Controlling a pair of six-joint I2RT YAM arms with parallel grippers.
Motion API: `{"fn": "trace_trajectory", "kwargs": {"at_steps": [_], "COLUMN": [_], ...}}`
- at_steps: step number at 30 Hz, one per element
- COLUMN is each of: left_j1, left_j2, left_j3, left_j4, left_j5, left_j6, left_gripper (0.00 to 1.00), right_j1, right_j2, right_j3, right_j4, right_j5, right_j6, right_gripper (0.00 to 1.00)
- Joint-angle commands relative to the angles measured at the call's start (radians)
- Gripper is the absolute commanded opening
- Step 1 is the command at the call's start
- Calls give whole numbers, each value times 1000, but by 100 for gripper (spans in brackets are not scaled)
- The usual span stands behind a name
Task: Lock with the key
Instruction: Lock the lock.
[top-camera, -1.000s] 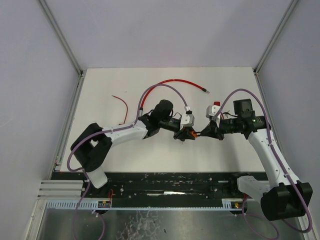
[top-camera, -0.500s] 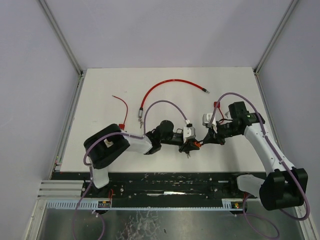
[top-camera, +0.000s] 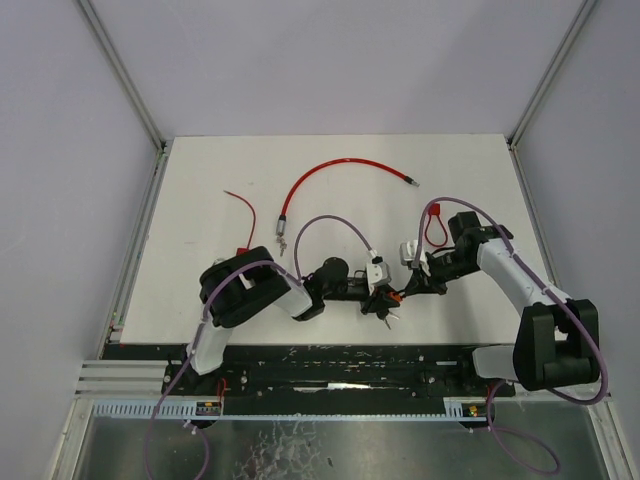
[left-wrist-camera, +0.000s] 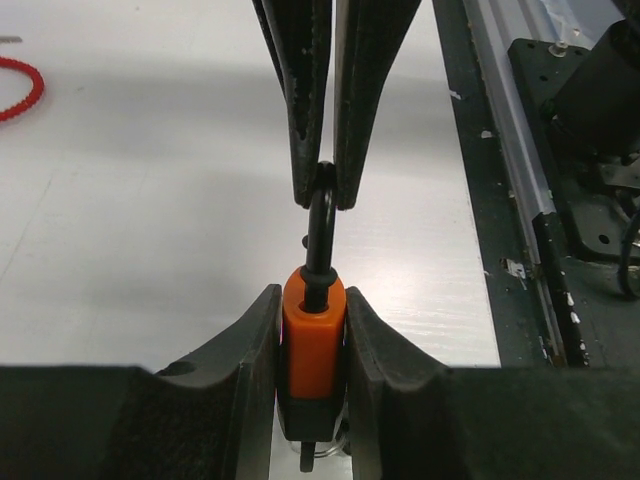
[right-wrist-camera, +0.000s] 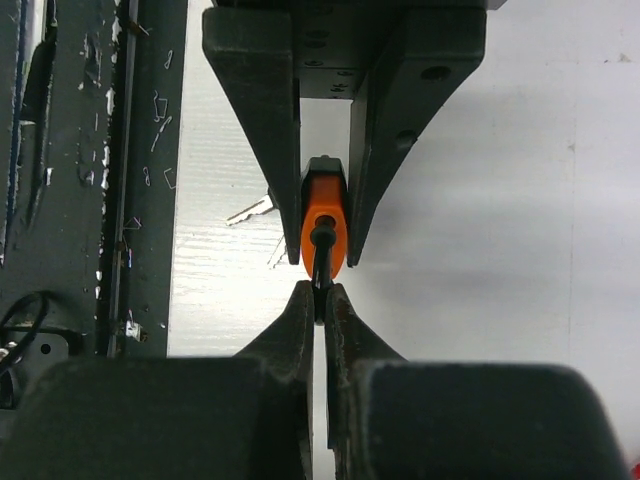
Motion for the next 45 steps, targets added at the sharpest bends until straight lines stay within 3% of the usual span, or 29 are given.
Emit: {"fn": "trace_trajectory", "kwargs": {"at_steps": [1,22,32,45], "left_j1": [-15,-29,-29,-21], "left_j2": [44,117,120,121], "left_j3": [26,28,30,10], "left_j4": [211,258,245,293], "left_j5": [-78,-101,-111,-111], "left_j6": [-32,-38,-31,-36], "left_gripper": [0,0,0,0], "right_j1": [6,26,154,167], "right_j2": [40,116,170,69], "right_j3": [-15,-22,-11,-46], "right_j4": [5,-37,74,241], "right_j5": [-44,-9,42,-170], "right_j6": [-35,-145,58,168], "right_gripper": [0,0,0,0]}}
